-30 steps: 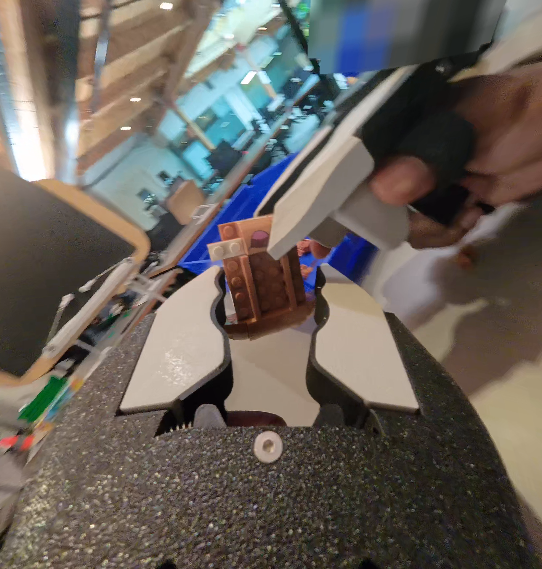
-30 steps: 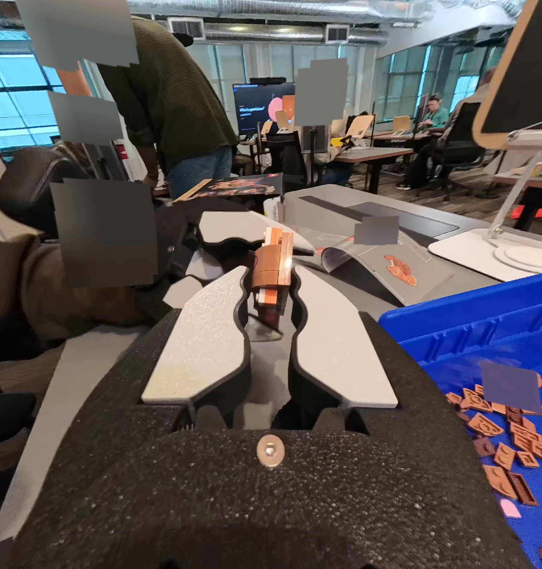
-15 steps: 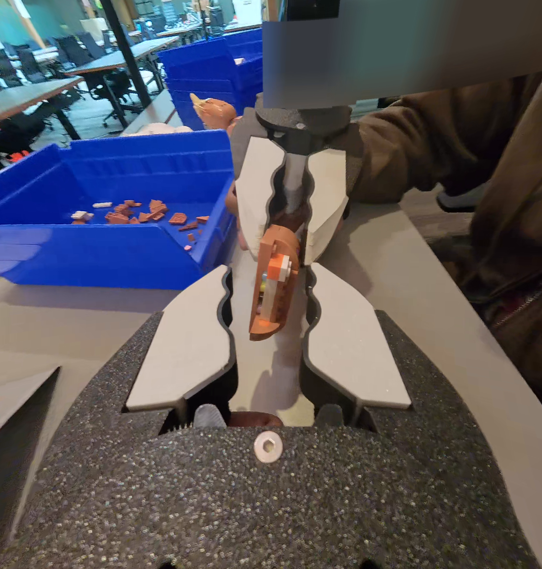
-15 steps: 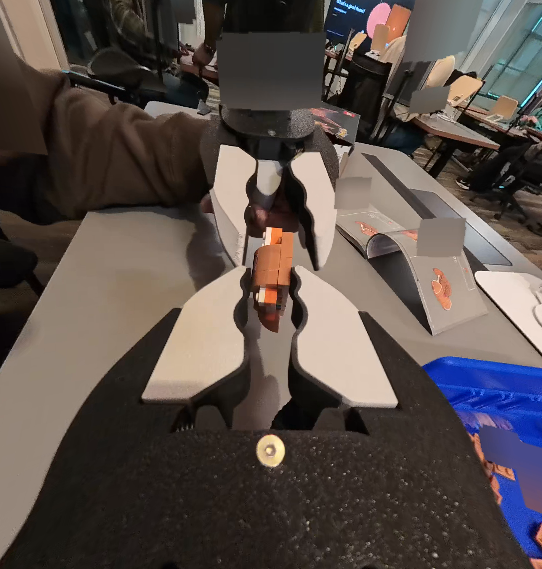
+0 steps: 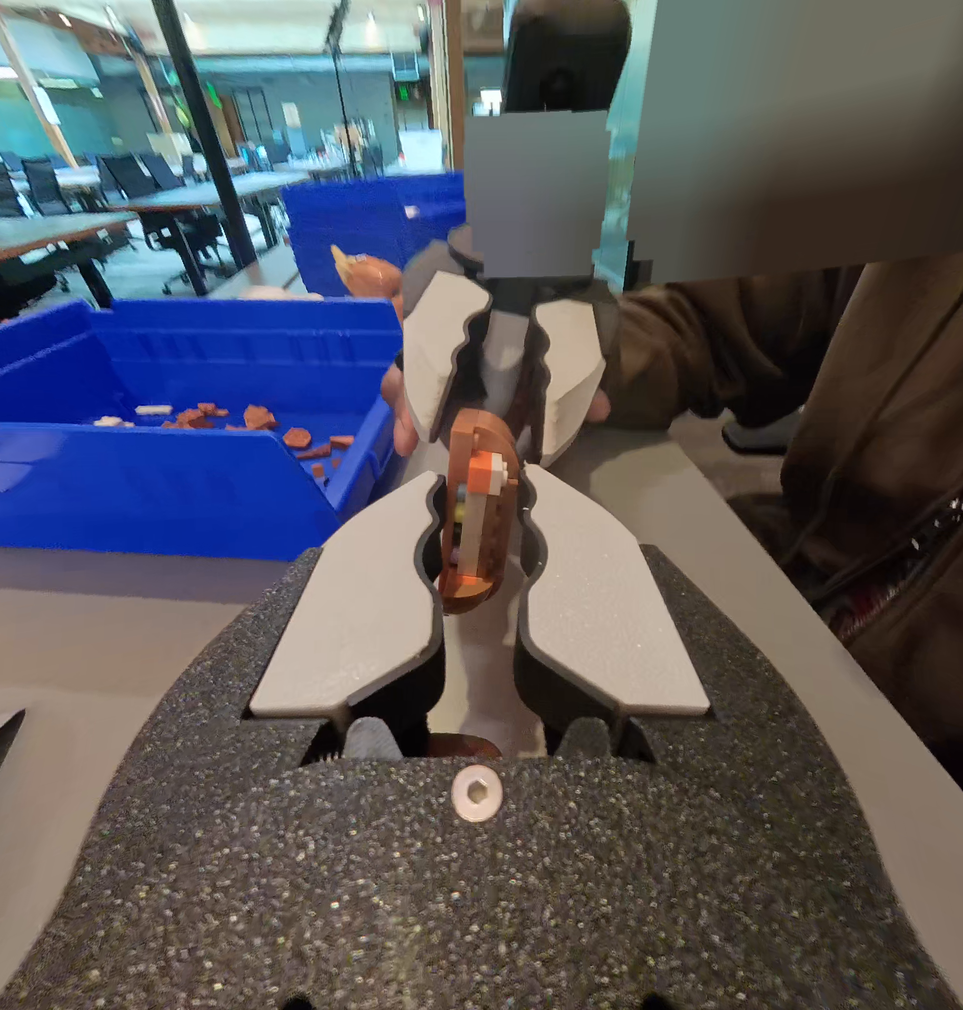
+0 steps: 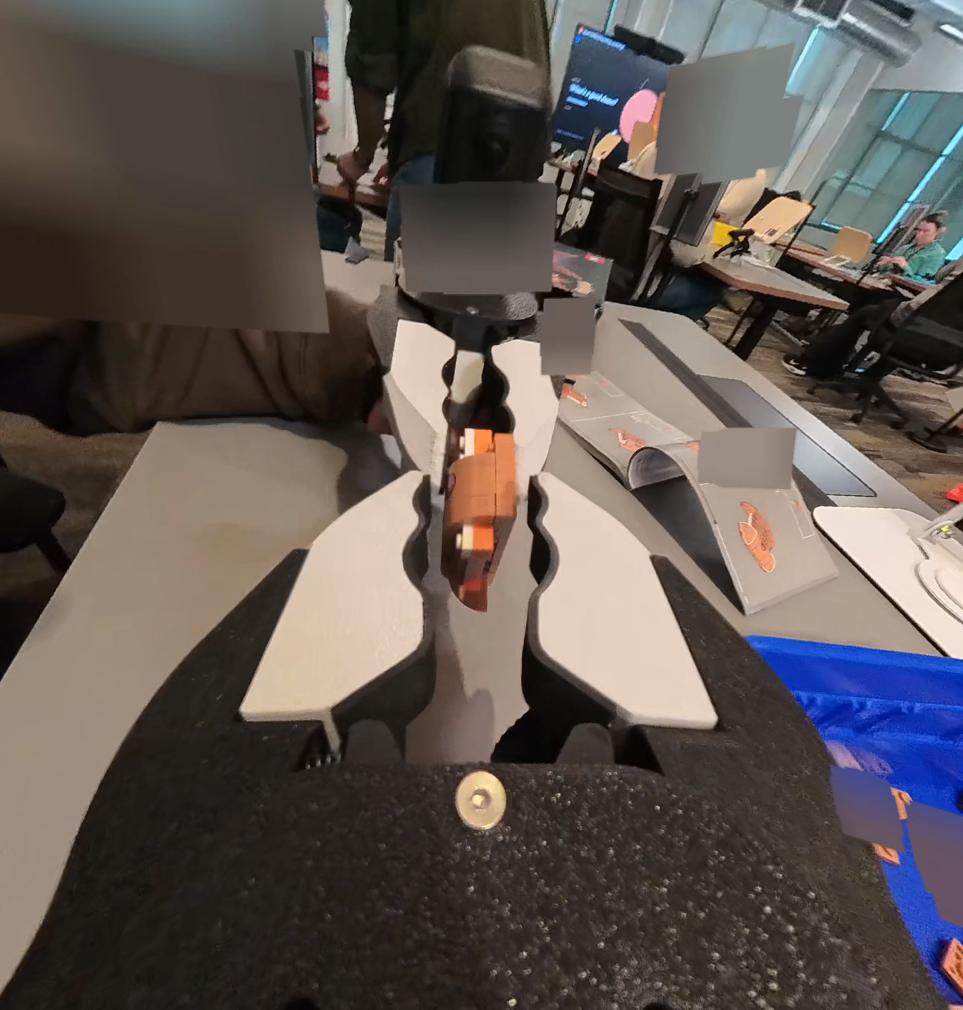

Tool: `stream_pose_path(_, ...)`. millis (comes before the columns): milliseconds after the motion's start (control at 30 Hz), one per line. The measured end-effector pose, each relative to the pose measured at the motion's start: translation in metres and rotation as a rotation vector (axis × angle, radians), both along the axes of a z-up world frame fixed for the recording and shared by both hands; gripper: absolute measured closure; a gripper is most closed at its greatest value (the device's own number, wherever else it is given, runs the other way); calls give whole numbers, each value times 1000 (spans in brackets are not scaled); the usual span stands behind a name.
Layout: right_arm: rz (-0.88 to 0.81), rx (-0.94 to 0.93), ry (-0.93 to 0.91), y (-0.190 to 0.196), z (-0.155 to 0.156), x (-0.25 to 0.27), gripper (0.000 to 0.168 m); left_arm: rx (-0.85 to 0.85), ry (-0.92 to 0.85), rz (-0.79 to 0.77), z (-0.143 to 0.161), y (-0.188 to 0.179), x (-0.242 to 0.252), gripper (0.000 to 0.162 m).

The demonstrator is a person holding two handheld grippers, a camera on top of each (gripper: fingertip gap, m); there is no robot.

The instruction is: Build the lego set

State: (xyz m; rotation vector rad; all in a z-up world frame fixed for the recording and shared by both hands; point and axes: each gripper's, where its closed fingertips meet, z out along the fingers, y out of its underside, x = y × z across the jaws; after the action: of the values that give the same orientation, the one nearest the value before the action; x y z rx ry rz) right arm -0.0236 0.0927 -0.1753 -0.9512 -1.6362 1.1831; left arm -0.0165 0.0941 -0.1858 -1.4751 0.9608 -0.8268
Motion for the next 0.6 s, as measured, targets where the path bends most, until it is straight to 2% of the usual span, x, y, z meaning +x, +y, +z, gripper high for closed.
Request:
stream_pose_path(267,-57,-119,140,12,22,3,133,46,-215,60,26,8,-4,138)
stream_pose_path(600,-64,-195,191,17,29,6,140,80,-284,86,33,10,-1,138)
